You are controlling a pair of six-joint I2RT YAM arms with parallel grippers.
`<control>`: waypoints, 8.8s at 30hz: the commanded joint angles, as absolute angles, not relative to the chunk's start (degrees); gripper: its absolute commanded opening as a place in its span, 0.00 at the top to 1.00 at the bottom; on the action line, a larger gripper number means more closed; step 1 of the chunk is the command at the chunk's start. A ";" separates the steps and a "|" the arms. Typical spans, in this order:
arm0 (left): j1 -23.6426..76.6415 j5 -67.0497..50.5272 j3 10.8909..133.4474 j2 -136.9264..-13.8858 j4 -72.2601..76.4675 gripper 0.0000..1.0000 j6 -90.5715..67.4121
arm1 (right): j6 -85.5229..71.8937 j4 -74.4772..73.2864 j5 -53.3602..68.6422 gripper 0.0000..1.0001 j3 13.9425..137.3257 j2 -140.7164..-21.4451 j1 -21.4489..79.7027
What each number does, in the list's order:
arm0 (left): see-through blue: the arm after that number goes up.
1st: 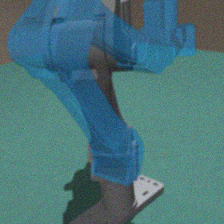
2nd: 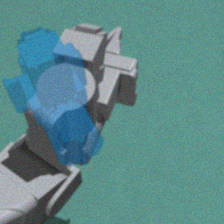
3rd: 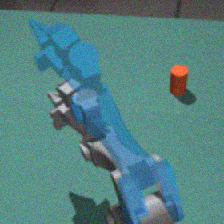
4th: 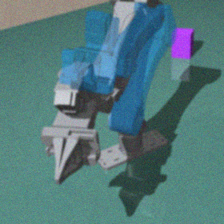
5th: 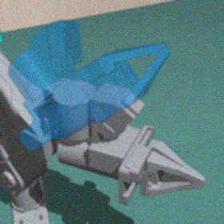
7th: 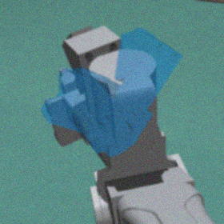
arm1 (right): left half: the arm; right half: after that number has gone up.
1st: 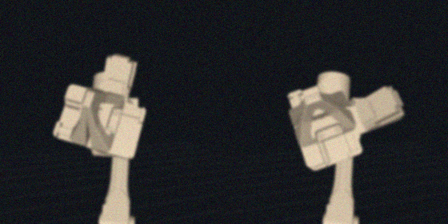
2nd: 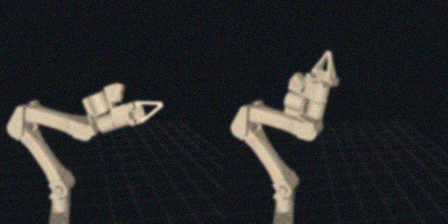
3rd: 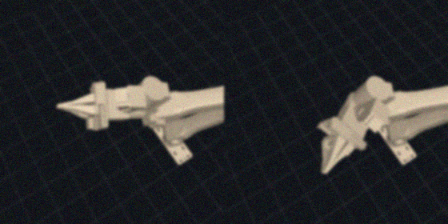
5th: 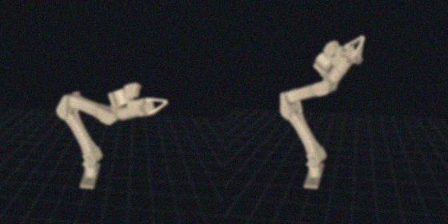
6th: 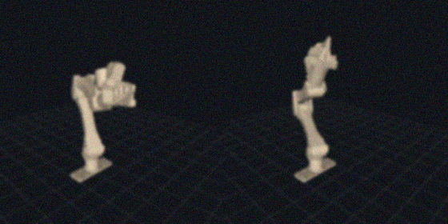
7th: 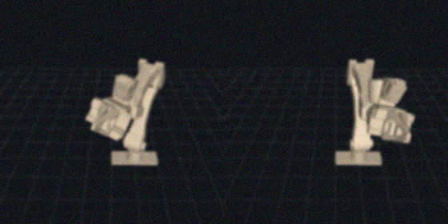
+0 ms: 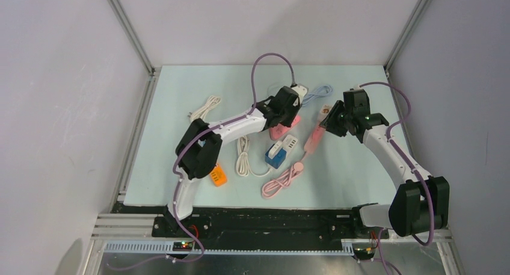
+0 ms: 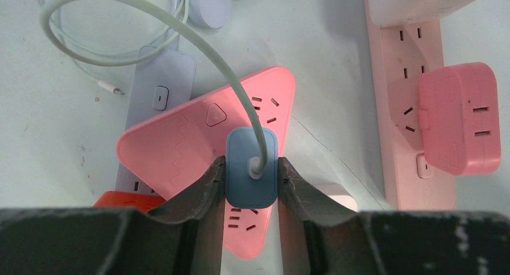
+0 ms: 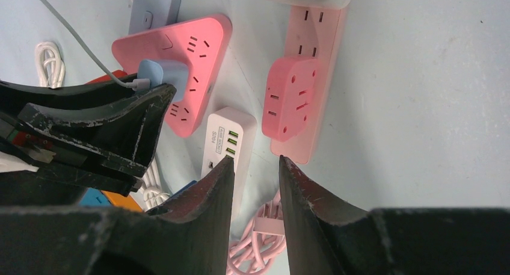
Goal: Insert the plug
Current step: Insert the plug into the socket, then press the plug into the socket.
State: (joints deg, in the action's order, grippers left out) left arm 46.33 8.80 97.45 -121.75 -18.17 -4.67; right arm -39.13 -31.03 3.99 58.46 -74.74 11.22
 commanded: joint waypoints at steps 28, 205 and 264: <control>50.38 18.99 80.33 -119.66 -14.08 1.00 4.13 | -39.11 -29.63 5.05 0.62 57.66 -72.90 10.79; 49.49 23.97 92.20 -103.40 -38.21 0.98 -4.36 | -61.13 -33.54 -2.22 1.00 83.32 -120.37 25.29; 27.34 -7.58 99.31 -120.43 -25.95 0.57 -15.82 | -57.21 -50.65 6.01 1.00 109.15 -136.45 26.03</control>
